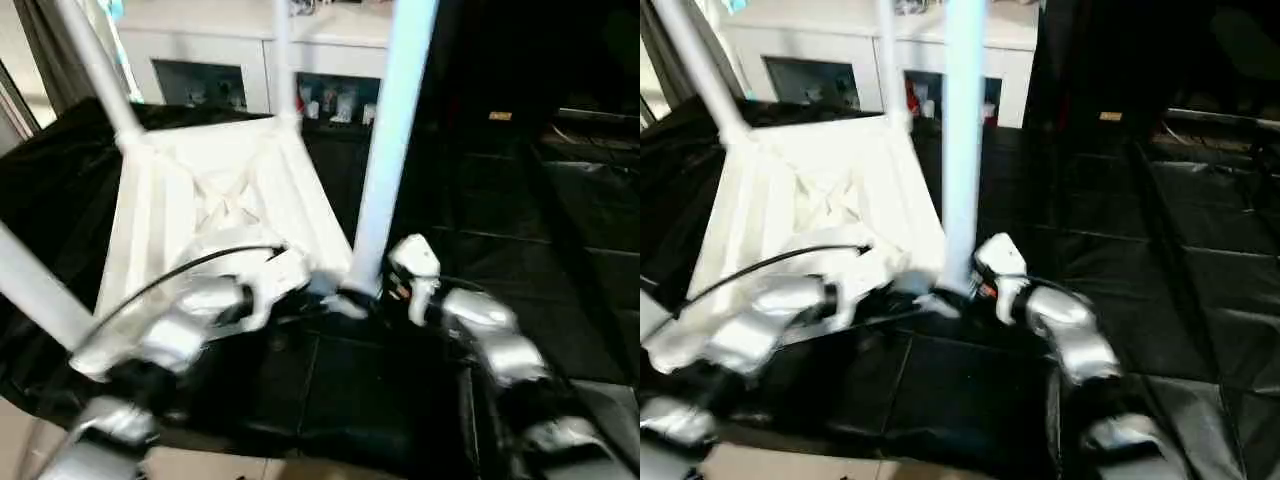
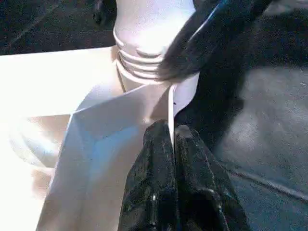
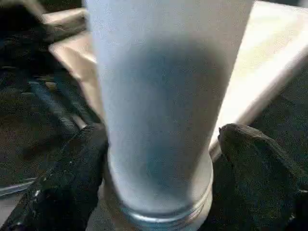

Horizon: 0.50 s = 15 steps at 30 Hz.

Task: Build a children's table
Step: Rotate leg to tighten

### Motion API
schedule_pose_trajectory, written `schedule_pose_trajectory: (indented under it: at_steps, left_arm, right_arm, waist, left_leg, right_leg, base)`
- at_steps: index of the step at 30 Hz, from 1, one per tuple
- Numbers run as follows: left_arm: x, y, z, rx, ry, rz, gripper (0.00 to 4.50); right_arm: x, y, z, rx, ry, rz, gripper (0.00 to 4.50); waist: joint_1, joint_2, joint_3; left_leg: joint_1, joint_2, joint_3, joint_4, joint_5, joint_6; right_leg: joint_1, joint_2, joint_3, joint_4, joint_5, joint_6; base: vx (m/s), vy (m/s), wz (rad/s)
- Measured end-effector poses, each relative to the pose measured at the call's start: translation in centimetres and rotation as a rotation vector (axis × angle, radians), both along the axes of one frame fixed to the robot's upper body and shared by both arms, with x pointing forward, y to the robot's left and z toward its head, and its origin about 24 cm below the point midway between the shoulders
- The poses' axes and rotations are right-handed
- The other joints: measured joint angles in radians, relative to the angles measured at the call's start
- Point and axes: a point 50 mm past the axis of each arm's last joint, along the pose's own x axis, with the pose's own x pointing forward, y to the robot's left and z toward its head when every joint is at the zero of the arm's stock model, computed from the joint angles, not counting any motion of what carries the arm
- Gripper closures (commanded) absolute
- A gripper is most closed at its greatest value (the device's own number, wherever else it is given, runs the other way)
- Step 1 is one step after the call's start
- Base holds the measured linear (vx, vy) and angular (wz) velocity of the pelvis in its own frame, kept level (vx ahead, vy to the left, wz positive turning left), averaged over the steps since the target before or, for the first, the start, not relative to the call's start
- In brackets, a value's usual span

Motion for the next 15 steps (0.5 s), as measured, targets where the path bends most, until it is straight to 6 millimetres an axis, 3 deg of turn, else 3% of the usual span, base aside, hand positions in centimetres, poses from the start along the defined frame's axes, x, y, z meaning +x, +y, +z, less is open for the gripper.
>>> schedule_pose_trajectory:
  at_steps: [5,15]
  left_arm:
    - [-0.26,0.60,0.22,0.009,0.007,-0.026,4.50]
    - [-0.37,0.64,0.30,0.011,0.012,-0.028,4.50]
  right_arm:
    - [-0.55,-0.31,0.02,-0.019,0.016,0.101,0.54]
    - [-0.69,-0.16,-0.16,-0.016,0.024,0.125,0.54]
  waist:
    - [-0.002,-0.009,0.002]
    - [0.001,-0.010,0.003]
  left_leg:
    - [0.000,0.000,0.000,0.000,0.003,0.005]
    - [0.001,0.000,0.000,0.000,0.003,0.005]
  right_leg:
    - [0.000,0.000,0.000,-0.001,0.000,0.000]
    - [0.000,0.000,0.000,-0.001,0.000,0.000]
  base:
    - [0.000,0.000,0.00]
    - [0.000,0.000,0.00]
